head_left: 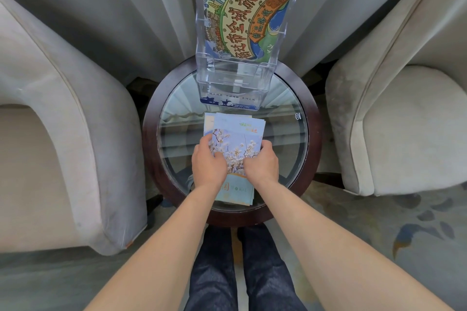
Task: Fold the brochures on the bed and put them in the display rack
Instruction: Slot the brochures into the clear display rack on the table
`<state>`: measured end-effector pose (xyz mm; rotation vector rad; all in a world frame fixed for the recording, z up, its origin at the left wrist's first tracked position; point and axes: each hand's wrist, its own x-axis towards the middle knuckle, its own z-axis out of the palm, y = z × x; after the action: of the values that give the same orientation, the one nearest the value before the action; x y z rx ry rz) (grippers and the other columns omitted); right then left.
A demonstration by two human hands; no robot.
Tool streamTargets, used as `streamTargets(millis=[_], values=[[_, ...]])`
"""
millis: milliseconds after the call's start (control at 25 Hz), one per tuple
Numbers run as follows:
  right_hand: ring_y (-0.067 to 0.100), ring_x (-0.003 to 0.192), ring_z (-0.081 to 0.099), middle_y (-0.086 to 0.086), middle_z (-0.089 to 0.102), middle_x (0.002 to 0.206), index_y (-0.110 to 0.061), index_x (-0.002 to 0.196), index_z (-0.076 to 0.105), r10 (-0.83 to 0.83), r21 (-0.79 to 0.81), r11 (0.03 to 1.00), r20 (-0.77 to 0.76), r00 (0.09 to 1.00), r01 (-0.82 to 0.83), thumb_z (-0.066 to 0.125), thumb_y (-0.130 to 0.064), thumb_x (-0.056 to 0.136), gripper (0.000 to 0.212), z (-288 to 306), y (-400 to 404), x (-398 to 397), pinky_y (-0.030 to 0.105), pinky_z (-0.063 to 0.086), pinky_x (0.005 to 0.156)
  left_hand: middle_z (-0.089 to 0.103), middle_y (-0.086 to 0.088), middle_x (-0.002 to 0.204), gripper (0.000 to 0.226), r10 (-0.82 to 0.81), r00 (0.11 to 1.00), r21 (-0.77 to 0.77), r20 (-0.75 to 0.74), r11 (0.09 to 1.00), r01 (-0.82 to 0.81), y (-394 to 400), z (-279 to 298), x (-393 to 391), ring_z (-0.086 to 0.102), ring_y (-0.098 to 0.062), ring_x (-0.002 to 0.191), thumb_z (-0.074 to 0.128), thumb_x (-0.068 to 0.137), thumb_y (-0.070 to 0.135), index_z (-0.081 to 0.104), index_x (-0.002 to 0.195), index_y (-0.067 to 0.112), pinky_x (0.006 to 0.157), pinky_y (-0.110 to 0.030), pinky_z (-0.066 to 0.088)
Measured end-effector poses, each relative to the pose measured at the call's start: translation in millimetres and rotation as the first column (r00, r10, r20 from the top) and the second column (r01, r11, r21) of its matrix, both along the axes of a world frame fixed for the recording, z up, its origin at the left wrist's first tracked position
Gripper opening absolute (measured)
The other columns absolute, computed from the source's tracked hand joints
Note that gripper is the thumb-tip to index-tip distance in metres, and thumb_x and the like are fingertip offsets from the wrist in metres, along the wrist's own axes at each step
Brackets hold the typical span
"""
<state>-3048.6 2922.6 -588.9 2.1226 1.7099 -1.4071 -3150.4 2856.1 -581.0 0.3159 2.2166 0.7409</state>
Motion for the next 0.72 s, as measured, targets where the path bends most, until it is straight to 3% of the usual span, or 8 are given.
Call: streamTargets(millis=[160, 280, 560, 720], values=[[0.025, 0.093, 0.059, 0.000, 0.062, 0.107, -0.022, 0.109, 0.047, 0.002, 0.088, 0.996, -0.054, 0.999, 0.003, 0.058, -0.010, 0.080, 0.033, 12.1, 3.6, -2.8, 0.040, 0.050, 0.075, 0.061, -0.001, 0.112, 0.033, 0.033, 0.998, 0.061, -0.051, 0.998, -0.030, 9.5, 12.3, -4.9, 0.059, -0.025, 0.099, 0.044, 0.091, 0.001, 0.055, 0.113, 0.022, 0.082, -0.045, 0.051], [0.024, 0.085, 0.058, -0.004, 0.060, 0.097, -0.027, 0.102, 0.041, 0.049, 0.190, 0.981, -0.092, 0.995, -0.031, 0.054, -0.015, 0.084, 0.025, 31.7, 9.9, -13.2, 0.038, 0.045, 0.068, 0.060, 0.002, 0.101, 0.023, 0.058, 0.989, 0.149, -0.140, 0.988, -0.037, 17.3, 29.8, -14.8, 0.058, -0.021, 0.092, 0.046, 0.091, 0.002, 0.052, 0.097, 0.023, 0.073, -0.036, 0.047], [0.021, 0.089, 0.055, -0.007, 0.056, 0.096, -0.031, 0.097, 0.037, 0.121, 0.458, 0.889, -0.210, 0.970, -0.012, 0.050, -0.015, 0.087, 0.023, 78.7, 26.2, -41.6, 0.039, 0.045, 0.075, 0.060, 0.001, 0.093, 0.018, 0.147, 0.955, 0.330, -0.258, 0.942, -0.056, 33.4, 68.6, -36.7, 0.057, -0.021, 0.085, 0.049, 0.093, 0.007, 0.044, 0.091, 0.025, 0.062, -0.019, 0.038], [0.022, 0.099, 0.055, -0.004, 0.056, 0.105, -0.026, 0.106, 0.042, 0.136, 0.452, 0.891, -0.181, 0.974, -0.040, 0.050, -0.017, 0.087, 0.023, 75.7, 20.7, -37.8, 0.042, 0.047, 0.083, 0.061, 0.002, 0.092, 0.011, 0.072, 0.968, 0.286, -0.242, 0.958, 0.000, 20.9, 62.9, -32.7, 0.058, -0.020, 0.084, 0.048, 0.095, 0.012, 0.045, 0.093, 0.023, 0.063, -0.027, 0.038]])
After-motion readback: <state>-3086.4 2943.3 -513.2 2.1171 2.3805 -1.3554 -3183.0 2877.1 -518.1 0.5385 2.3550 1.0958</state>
